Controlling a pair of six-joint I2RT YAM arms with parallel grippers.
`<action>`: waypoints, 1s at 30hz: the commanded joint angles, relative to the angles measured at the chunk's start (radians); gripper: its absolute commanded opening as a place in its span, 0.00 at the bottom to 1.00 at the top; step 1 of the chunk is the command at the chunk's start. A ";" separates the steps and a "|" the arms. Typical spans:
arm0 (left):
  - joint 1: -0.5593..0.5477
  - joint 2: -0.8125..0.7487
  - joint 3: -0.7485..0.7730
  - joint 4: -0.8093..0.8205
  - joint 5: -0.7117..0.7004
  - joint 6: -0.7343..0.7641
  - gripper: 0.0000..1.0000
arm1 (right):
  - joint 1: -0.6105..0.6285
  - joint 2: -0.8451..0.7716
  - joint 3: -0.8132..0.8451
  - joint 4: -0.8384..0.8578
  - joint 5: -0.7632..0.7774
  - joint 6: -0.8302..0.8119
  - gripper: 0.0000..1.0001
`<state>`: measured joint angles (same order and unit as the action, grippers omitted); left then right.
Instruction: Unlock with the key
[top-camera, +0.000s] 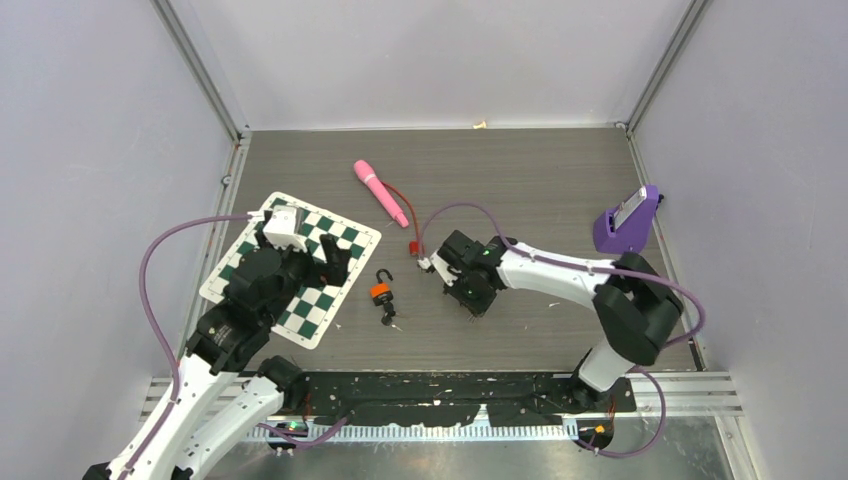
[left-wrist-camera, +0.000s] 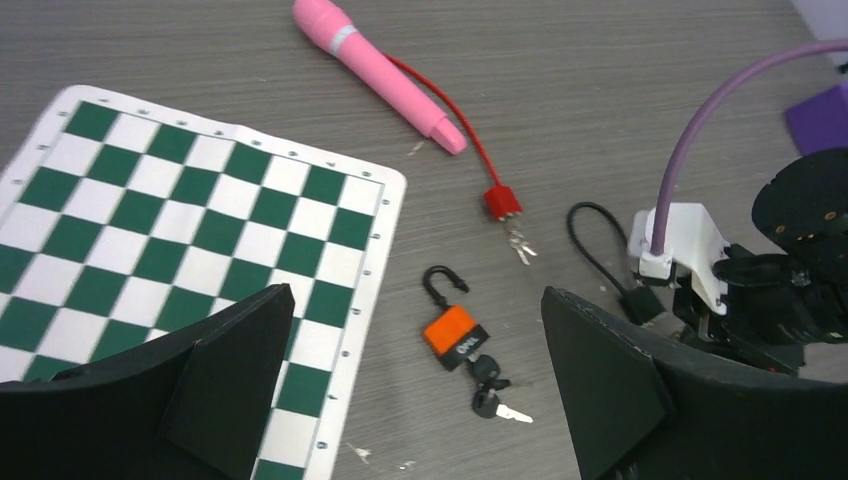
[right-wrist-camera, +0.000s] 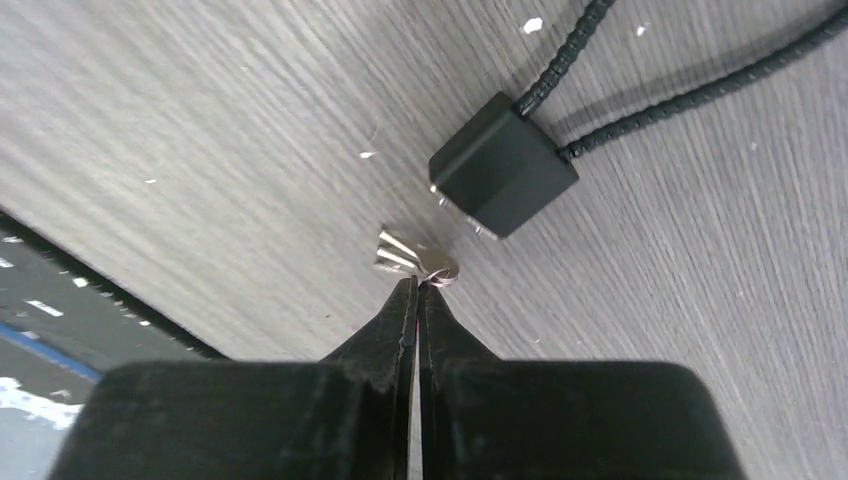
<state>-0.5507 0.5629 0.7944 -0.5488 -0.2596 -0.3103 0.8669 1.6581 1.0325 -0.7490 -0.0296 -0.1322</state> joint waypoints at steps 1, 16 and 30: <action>-0.005 0.006 0.007 0.058 0.151 -0.087 0.99 | 0.004 -0.183 -0.041 0.095 -0.044 0.123 0.05; -0.048 0.094 -0.228 0.400 0.402 -0.495 0.99 | 0.005 -0.558 -0.313 0.688 -0.074 0.376 0.05; -0.055 0.317 -0.263 0.542 0.555 -0.909 0.99 | 0.087 -0.534 -0.422 1.067 -0.067 0.373 0.05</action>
<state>-0.6003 0.8539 0.5388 -0.1009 0.2329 -1.0801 0.9207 1.1061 0.6064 0.1501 -0.1005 0.2386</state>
